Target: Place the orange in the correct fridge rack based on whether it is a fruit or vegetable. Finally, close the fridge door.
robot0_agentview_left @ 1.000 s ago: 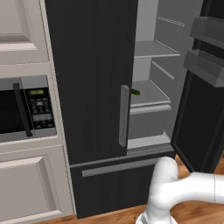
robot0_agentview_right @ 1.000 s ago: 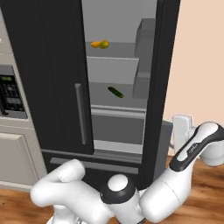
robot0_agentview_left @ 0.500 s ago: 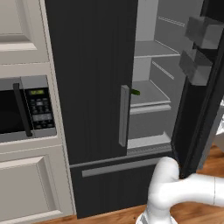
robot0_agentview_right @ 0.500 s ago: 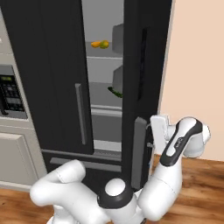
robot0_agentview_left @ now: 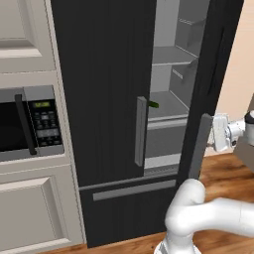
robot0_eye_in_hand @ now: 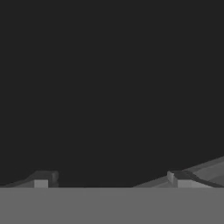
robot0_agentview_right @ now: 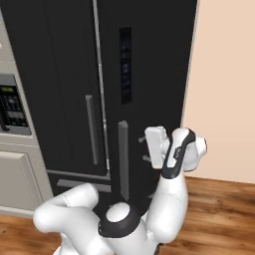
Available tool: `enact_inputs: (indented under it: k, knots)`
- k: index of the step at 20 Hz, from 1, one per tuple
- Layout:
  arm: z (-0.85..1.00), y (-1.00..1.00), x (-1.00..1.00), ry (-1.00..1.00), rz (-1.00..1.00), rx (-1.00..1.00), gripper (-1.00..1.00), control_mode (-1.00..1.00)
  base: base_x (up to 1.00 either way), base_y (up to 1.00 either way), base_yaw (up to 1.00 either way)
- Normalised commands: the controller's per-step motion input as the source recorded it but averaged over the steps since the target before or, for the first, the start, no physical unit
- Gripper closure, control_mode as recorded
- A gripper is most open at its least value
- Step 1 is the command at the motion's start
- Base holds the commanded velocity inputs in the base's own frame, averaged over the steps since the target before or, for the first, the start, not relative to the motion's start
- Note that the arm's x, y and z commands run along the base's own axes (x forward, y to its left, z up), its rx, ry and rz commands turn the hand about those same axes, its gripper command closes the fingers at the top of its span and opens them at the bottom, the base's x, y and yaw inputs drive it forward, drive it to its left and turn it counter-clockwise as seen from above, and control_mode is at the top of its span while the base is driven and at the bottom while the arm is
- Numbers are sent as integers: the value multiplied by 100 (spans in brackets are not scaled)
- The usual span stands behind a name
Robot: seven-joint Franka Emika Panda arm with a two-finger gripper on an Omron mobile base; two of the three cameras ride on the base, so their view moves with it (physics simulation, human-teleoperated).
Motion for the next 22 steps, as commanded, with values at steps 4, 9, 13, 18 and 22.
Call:
enact_inputs:
  k: [4,9,13,18,22]
  knots:
    - [0,86,44,-8,-8,-2,-100,-100,0,0,0]
    - [16,49,50,0,-22,0,-100,-100,0,0,0]
    - [47,30,53,0,-33,-1,-100,-100,0,0,0]
    - [37,41,61,0,-37,-6,-100,-100,0,0,0]
    - [38,24,63,2,-33,-2,-100,-100,0,0,0]
